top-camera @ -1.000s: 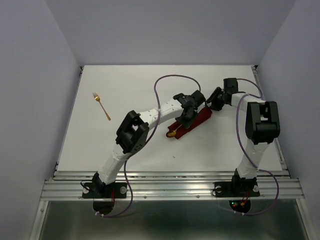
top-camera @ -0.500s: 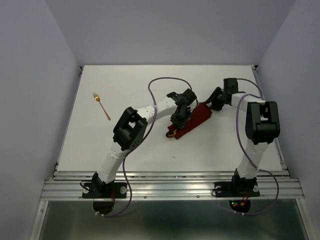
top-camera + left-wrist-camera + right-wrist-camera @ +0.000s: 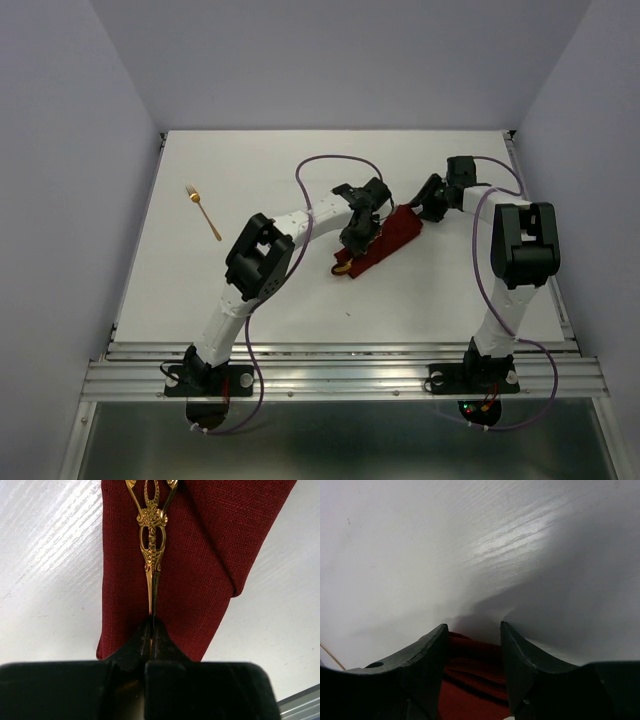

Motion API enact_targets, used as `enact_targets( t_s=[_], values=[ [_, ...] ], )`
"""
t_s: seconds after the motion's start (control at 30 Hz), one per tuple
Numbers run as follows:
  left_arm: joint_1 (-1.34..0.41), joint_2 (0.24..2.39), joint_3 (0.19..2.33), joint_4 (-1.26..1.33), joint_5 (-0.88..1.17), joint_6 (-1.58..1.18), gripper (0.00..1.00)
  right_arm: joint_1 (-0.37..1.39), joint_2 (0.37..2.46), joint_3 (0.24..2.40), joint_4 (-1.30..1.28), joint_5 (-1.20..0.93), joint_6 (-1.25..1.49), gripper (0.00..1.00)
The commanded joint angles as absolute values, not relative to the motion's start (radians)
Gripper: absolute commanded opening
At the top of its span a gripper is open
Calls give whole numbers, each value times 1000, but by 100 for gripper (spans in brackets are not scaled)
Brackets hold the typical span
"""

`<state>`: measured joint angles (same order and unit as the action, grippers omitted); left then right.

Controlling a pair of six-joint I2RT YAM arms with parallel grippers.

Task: Fold the napkin into a case and place the utensils inside
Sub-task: Stuff the spoon into the folded napkin.

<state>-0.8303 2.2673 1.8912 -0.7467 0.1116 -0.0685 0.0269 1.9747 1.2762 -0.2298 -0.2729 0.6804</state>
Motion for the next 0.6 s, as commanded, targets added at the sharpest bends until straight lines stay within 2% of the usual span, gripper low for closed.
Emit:
enact_targets(
  t_s=[0.0, 0.57],
  values=[
    [-830, 2232, 1919, -776, 72, -29, 0, 34, 1979, 1284, -278, -313, 640, 52],
    [-854, 2233, 1953, -784, 115, 23, 0, 83, 2135, 1526, -433, -416, 511, 52]
  ],
)
